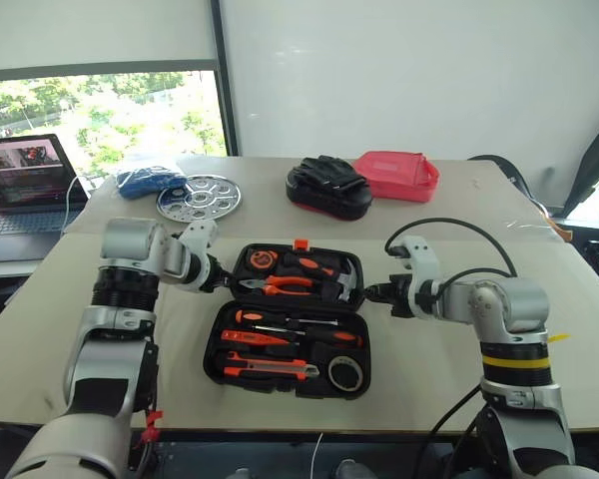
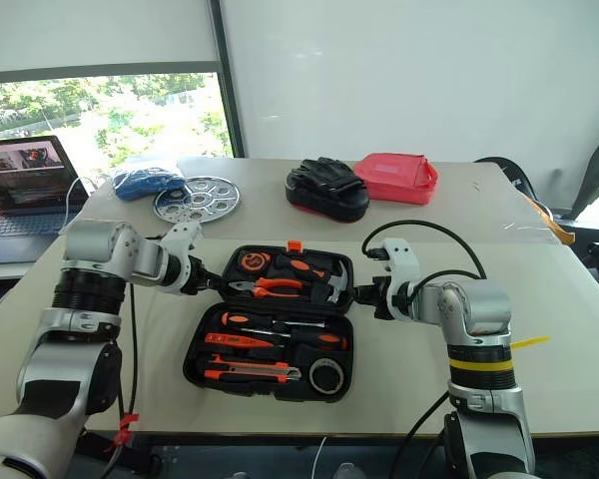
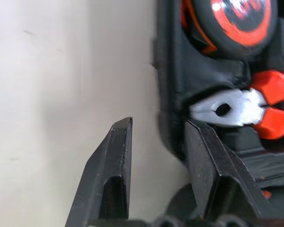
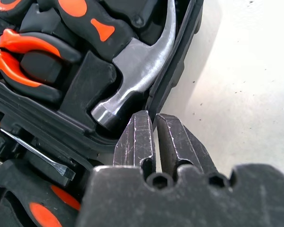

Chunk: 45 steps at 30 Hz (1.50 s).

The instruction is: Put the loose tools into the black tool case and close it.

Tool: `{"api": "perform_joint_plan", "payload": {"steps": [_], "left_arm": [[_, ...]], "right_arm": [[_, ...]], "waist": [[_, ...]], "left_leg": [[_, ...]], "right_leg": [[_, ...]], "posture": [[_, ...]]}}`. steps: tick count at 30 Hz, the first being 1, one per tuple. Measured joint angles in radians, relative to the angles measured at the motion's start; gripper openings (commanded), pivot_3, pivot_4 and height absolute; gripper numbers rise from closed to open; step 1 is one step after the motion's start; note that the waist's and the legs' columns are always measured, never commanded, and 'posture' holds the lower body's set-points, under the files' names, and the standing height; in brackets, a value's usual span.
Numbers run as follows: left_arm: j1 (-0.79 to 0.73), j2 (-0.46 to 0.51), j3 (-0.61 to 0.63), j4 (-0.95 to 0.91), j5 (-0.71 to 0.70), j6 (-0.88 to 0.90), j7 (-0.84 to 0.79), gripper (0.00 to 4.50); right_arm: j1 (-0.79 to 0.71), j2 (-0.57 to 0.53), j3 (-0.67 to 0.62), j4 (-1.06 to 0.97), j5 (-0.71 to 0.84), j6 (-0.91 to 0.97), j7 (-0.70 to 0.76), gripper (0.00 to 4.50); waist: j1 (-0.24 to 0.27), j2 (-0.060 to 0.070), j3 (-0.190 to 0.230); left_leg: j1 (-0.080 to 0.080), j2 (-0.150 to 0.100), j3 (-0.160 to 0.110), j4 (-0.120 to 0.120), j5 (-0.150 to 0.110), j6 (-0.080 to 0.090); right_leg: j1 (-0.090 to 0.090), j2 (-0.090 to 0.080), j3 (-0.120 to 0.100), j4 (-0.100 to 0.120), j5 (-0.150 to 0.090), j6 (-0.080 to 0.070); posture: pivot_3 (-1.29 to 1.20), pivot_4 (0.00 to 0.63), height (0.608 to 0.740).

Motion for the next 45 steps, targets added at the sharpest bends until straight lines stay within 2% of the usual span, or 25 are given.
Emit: {"api": "perform_joint_plan", "payload": {"steps": [6,27,28,29,31,33,34,45], "left_arm": [[-0.013,0.000,0.018,0.065,-0.001,-0.037,-0.015,1.72],[-0.006,-0.015,0.015,0.064,0.006,-0.060,-0.020,1.72],[-0.005,-0.019,0.014,0.063,0.009,-0.060,-0.018,1.69],[-0.005,-0.023,0.014,0.062,0.010,-0.061,-0.017,1.69],[0.000,-0.030,0.011,0.060,0.015,-0.068,-0.017,1.16],[0.001,-0.035,0.010,0.055,0.013,-0.072,-0.027,0.61],[0.003,-0.037,0.010,0.049,0.011,-0.072,-0.032,0.12],[0.034,-0.029,0.013,-0.001,0.008,-0.074,-0.049,0.05]], "right_arm": [[0.000,0.000,0.001,0.000,0.002,-0.001,0.002,0.40],[-0.041,0.034,0.030,0.044,0.007,0.002,0.002,0.40],[-0.041,0.038,0.036,0.045,0.007,0.002,0.003,0.19],[-0.041,0.041,0.044,0.045,0.007,0.001,0.004,0.19],[-0.041,0.044,0.053,0.046,0.006,-0.010,0.004,0.00],[-0.041,0.041,0.059,0.048,0.006,-0.019,0.006,0.00],[-0.041,0.040,0.064,0.048,0.006,-0.023,0.008,0.00],[-0.014,0.000,0.095,0.024,0.008,-0.046,0.051,0.00]], "waist": [[0.000,0.000,0.000],[0.004,0.000,0.000],[0.004,0.000,0.000],[0.004,0.000,0.000],[0.004,0.000,0.000],[0.004,0.000,0.000],[0.003,0.000,0.000],[0.003,0.000,0.000]], "left_leg": [[0.000,0.000,0.000,0.000,0.000,0.000],[0.000,0.000,0.000,0.000,0.000,0.000],[0.000,0.000,0.000,0.000,0.000,0.000],[0.000,0.000,0.000,0.000,0.000,0.000],[0.000,0.000,0.000,0.000,0.000,0.000],[0.000,0.000,0.000,0.000,0.000,0.000],[0.000,0.000,0.000,0.000,0.000,0.000],[0.000,0.000,0.000,0.000,0.000,0.000]], "right_leg": [[0.000,0.000,0.000,0.000,0.000,0.000],[0.000,0.000,0.000,0.000,0.000,0.000],[0.000,0.000,0.000,0.000,0.000,0.000],[0.000,0.000,0.000,0.000,0.000,0.000],[0.000,0.000,0.000,0.000,0.000,0.000],[0.000,0.000,0.000,0.000,0.000,0.000],[0.000,0.000,0.000,0.000,0.000,0.000],[0.000,0.000,0.000,0.000,0.000,0.000]], "posture": [[0.00,0.150,0.740],[0.00,0.150,0.740],[0.00,0.150,0.740],[0.00,0.150,0.740],[0.00,0.150,0.740],[0.00,0.150,0.740],[0.00,0.150,0.740],[0.00,0.150,0.740]]}}
